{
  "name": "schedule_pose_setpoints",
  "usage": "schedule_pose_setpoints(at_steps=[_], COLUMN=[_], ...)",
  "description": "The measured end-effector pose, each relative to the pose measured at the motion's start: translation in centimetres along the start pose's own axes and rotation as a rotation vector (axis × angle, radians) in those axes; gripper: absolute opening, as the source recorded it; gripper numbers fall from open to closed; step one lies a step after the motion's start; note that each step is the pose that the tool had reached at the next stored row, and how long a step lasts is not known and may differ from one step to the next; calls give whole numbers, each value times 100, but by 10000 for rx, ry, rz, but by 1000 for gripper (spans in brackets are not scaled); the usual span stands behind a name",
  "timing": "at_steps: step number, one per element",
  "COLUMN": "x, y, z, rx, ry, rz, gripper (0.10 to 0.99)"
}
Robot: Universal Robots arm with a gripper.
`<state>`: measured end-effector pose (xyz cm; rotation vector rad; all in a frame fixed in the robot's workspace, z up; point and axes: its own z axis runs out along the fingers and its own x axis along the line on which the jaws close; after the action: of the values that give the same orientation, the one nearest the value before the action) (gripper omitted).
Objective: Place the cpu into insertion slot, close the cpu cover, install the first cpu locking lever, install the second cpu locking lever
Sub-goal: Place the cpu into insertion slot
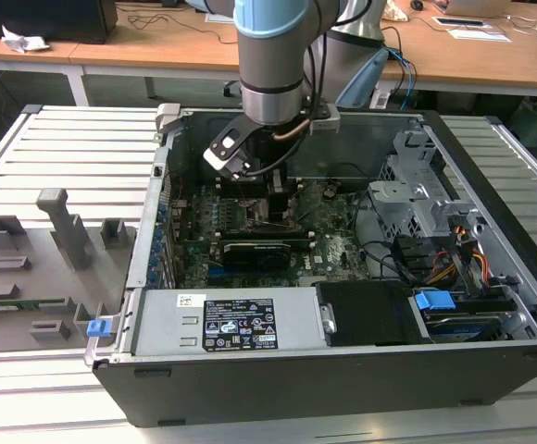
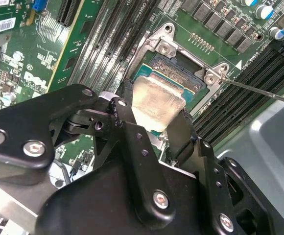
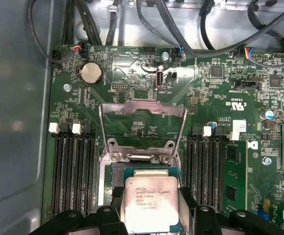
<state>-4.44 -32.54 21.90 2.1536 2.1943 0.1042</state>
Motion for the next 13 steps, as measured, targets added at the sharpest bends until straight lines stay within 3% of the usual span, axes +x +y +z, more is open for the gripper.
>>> schedule_pose_setpoints(at_steps=[13], x=[27], y=[-27], z=[62], rx=[-1], ry=[-27], rz=[292], gripper=[525])
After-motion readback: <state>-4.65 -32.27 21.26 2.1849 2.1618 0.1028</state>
